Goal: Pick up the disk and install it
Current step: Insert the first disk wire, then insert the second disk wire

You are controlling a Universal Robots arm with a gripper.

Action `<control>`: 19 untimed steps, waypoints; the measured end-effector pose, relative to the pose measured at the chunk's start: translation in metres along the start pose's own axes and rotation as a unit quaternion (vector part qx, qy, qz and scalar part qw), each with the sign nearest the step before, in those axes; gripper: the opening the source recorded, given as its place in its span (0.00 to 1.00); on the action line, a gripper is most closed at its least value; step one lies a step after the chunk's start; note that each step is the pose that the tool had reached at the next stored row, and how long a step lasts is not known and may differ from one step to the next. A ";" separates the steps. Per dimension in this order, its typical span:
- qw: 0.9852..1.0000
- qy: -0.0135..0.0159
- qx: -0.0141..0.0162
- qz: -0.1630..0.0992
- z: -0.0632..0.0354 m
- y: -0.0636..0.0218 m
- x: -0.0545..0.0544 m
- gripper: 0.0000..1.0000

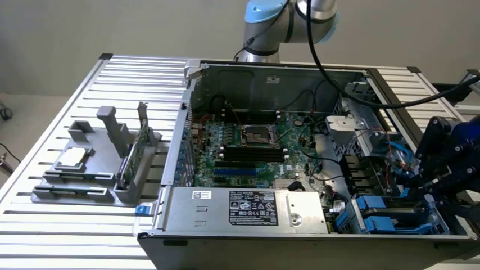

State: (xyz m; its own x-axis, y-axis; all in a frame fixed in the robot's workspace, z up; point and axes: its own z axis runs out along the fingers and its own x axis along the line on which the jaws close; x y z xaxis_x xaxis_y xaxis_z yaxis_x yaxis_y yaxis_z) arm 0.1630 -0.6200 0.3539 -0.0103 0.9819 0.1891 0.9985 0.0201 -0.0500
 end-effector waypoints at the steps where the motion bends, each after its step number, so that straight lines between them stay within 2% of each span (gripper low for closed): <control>1: 1.000 0.000 0.000 0.000 0.0000 -0.0032 0.000 0.26; 6: 1.000 0.000 0.001 0.000 0.0010 -0.0255 0.000 0.26; 9: 1.000 0.000 0.001 0.000 0.0016 -0.0356 0.001 0.26; 19: 1.000 0.000 0.002 -0.001 0.0017 -0.0367 0.001 0.26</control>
State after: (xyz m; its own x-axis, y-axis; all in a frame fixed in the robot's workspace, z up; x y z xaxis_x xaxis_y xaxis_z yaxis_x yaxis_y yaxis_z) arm 0.1263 -0.6199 0.3542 -0.0130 0.9818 0.1894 0.9983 0.0234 -0.0527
